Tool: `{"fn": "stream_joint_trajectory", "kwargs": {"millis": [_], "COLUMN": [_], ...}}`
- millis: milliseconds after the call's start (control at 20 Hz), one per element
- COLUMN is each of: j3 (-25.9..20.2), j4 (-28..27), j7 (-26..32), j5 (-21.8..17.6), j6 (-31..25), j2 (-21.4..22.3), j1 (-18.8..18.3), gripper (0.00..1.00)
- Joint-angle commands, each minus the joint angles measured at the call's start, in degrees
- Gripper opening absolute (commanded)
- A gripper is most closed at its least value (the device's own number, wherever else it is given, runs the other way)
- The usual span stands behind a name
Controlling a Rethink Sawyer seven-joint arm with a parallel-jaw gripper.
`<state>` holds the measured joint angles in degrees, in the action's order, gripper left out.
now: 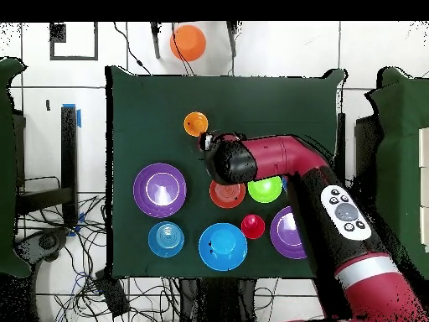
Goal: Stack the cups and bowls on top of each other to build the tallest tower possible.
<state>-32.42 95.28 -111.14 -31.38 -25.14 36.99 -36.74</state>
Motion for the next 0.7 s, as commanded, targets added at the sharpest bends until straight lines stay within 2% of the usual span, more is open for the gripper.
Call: {"fn": "stream_joint_trajectory", "kwargs": {"millis": [50, 250, 500, 700], "j3": [4.0, 5.6, 7.1, 6.7], "j4": [7.0, 9.3, 9.0, 10.8], "j7": [-4.2, -5.9, -5.9, -5.2], "j5": [-2.7, -3.1, -2.9, -1.4], "j6": [3.9, 6.3, 8.0, 8.4], "j2": [0.5, 0.3, -1.4, -0.9], "j1": [2.1, 3.1, 4.4, 3.7], "gripper": [1.00, 1.00, 1.00, 1.00]}}
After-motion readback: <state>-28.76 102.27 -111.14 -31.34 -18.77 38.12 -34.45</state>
